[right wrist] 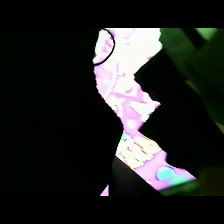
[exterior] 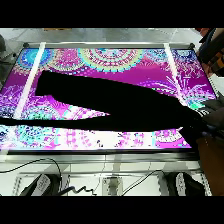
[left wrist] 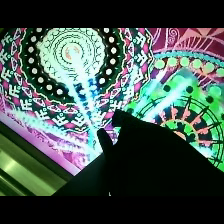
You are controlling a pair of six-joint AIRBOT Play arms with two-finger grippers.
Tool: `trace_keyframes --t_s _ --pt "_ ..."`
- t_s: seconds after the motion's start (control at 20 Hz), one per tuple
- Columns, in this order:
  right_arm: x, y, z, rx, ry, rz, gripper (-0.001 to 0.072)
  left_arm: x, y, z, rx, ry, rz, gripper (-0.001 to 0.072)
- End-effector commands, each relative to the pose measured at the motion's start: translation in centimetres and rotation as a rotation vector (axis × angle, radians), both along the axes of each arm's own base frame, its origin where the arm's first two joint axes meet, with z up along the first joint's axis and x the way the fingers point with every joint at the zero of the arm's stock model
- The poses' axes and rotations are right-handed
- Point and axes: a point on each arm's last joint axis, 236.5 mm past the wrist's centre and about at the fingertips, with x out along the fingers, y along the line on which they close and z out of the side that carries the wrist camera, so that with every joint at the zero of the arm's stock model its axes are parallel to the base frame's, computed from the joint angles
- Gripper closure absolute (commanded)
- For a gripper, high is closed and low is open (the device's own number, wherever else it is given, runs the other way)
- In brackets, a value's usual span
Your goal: Fold the clothes and pants, and hang the long-sleeved shirts on hangers.
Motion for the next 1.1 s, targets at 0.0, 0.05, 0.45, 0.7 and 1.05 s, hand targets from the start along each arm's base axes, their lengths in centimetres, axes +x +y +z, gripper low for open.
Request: trace_keyframes --t_s 0.0,0.05,0.45,0.7,1.05 --pt "-3.9 -1.3 2.0 -0.126 0.031 -0.080 0.0693 -1.0 0.0 -0.3 -0.014 0.019 0.016 0.0698" --pt "-4.0 -1.1 2.1 -0.111 0.024 -0.091 0.0693 -0.3 -0.1 -0.2 -0.014 0.001 0.008 0.0698" --pt "3.1 -1.9 1.8 0.084 -0.144 -0.183 0.0692 16.5 -5.4 1.0 0.002 -0.316 -0.166 0.0702" --pt "8.8 -3.9 0.7 0.184 -0.260 -0.274 0.0693 29.0 -10.5 -1.4 -0.060 -0.338 -0.297 0.0702" --pt "19.5 -8.4 -1.0 0.305 -0.398 -0.483 0.0690 38.0 -11.2 -3.7 -0.086 -0.409 -0.307 0.0698"
